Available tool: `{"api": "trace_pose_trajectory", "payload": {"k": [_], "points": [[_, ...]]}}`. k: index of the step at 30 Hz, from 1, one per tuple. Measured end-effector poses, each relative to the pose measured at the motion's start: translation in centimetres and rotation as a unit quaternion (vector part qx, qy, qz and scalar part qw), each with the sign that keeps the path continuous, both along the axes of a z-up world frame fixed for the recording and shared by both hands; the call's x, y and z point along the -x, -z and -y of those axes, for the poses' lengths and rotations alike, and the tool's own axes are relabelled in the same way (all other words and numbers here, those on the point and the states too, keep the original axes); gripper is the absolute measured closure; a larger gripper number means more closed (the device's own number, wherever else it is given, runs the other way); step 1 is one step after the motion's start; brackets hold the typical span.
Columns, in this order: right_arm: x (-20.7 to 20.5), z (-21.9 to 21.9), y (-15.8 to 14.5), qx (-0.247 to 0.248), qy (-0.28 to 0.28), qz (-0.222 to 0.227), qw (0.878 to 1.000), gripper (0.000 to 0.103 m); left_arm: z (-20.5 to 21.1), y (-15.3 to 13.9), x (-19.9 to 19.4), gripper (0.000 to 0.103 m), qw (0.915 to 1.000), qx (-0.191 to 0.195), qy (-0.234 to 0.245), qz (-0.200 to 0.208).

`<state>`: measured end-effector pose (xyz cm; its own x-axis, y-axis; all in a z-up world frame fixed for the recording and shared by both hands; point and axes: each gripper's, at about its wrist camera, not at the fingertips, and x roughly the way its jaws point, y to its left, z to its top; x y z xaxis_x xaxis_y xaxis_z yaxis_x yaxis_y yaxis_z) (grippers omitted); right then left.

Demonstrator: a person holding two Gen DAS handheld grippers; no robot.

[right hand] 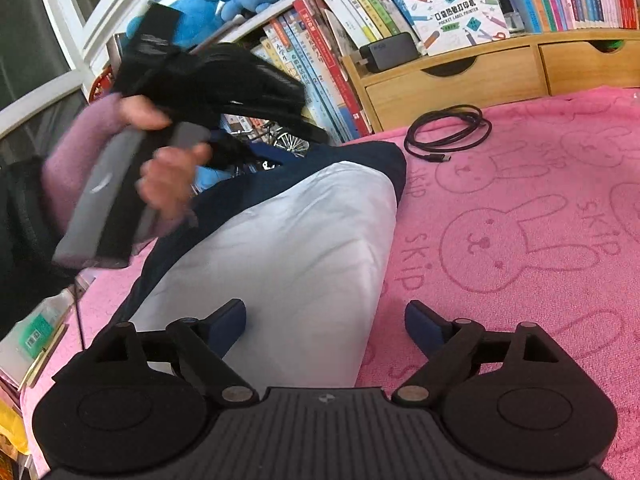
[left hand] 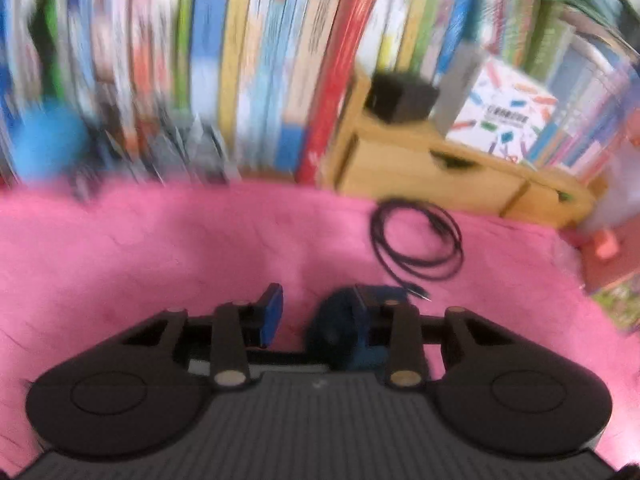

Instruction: Fold clothes

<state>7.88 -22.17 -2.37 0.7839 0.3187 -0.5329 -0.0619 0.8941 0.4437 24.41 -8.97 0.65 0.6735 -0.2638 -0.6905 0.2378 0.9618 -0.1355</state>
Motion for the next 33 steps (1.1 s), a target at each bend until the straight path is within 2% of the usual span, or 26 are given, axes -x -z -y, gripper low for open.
{"api": "trace_pose_trajectory", "payload": {"k": [1, 3, 4, 5, 6, 8, 9, 10, 11, 12, 14, 15, 18, 21, 24, 26, 29, 31, 33], "points": [[0.0, 0.0, 0.0, 0.001, 0.000, 0.000, 1.000, 0.016, 0.1, -0.6, 1.8, 0.068, 0.9982, -0.036, 0.006, 0.047], [0.0, -0.1, 0.0, 0.004, 0.001, -0.001, 1.000, 0.015, 0.4, -1.1, 5.5, 0.067, 0.9845, -0.108, 0.015, 0.138], [0.0, -0.1, 0.0, 0.005, 0.002, -0.001, 1.000, 0.015, 0.6, -1.3, 7.5, 0.065, 0.9689, -0.158, 0.028, 0.189], [0.0, -0.1, -0.1, 0.007, 0.002, -0.001, 1.000, 0.015, 0.8, -1.5, 9.0, 0.063, 0.9496, -0.209, 0.050, 0.228], [0.1, -0.1, -0.2, 0.008, 0.003, -0.001, 1.000, 0.014, 1.1, -1.2, 10.3, 0.062, 0.9277, -0.255, 0.078, 0.261], [0.1, -0.1, -0.2, 0.007, -0.002, -0.003, 1.000, 0.013, 1.6, 1.1, 12.4, 0.062, 0.8809, -0.346, 0.138, 0.292], [0.1, -0.2, -0.3, 0.006, -0.004, -0.004, 1.000, 0.013, 1.6, 2.1, 12.6, 0.062, 0.8655, -0.378, 0.152, 0.291], [0.2, -0.2, -0.3, 0.007, -0.005, -0.004, 1.000, 0.013, 1.5, 3.2, 12.6, 0.062, 0.8538, -0.404, 0.162, 0.286], [0.2, -0.2, -0.3, 0.008, -0.005, -0.004, 1.000, 0.013, 1.1, 3.9, 12.3, 0.062, 0.8493, -0.417, 0.162, 0.281], [0.2, -0.2, -0.3, 0.009, -0.005, -0.004, 1.000, 0.012, 0.5, 4.4, 11.9, 0.062, 0.8478, -0.425, 0.158, 0.275], [0.3, -0.3, -0.3, 0.015, -0.008, -0.002, 1.000, 0.010, -0.9, 4.6, 10.8, 0.061, 0.8556, -0.425, 0.136, 0.263], [0.3, -0.4, -0.3, 0.018, -0.009, -0.001, 1.000, 0.010, -1.5, 4.7, 10.2, 0.061, 0.8562, -0.431, 0.122, 0.257], [0.4, -0.6, -0.3, 0.026, -0.011, 0.001, 1.000, 0.009, -3.8, 5.4, 8.2, 0.062, 0.8517, -0.459, 0.080, 0.239], [0.4, -0.5, -0.3, 0.023, -0.011, 0.002, 1.000, 0.009, -6.5, 5.1, 6.9, 0.062, 0.8620, -0.459, 0.023, 0.215], [0.4, -0.6, -0.3, 0.024, -0.012, 0.003, 1.000, 0.009, -7.9, 3.2, 8.2, 0.062, 0.8826, -0.417, -0.003, 0.217], [0.4, -0.6, -0.3, 0.026, -0.011, 0.004, 1.000, 0.008, -7.0, 1.6, 10.1, 0.060, 0.8891, -0.391, 0.014, 0.238], [0.4, -0.7, -0.3, 0.028, -0.012, 0.005, 1.000, 0.008, -4.5, 0.0, 13.4, 0.053, 0.8931, -0.354, 0.072, 0.269], [0.4, -0.7, -0.2, 0.030, -0.013, 0.006, 0.999, 0.007, -3.3, 0.0, 14.8, 0.052, 0.8904, -0.344, 0.112, 0.277], [0.4, -0.8, -0.2, 0.032, -0.013, 0.007, 0.999, 0.007, -2.4, 1.3, 15.1, 0.052, 0.8818, -0.357, 0.138, 0.275]]}}
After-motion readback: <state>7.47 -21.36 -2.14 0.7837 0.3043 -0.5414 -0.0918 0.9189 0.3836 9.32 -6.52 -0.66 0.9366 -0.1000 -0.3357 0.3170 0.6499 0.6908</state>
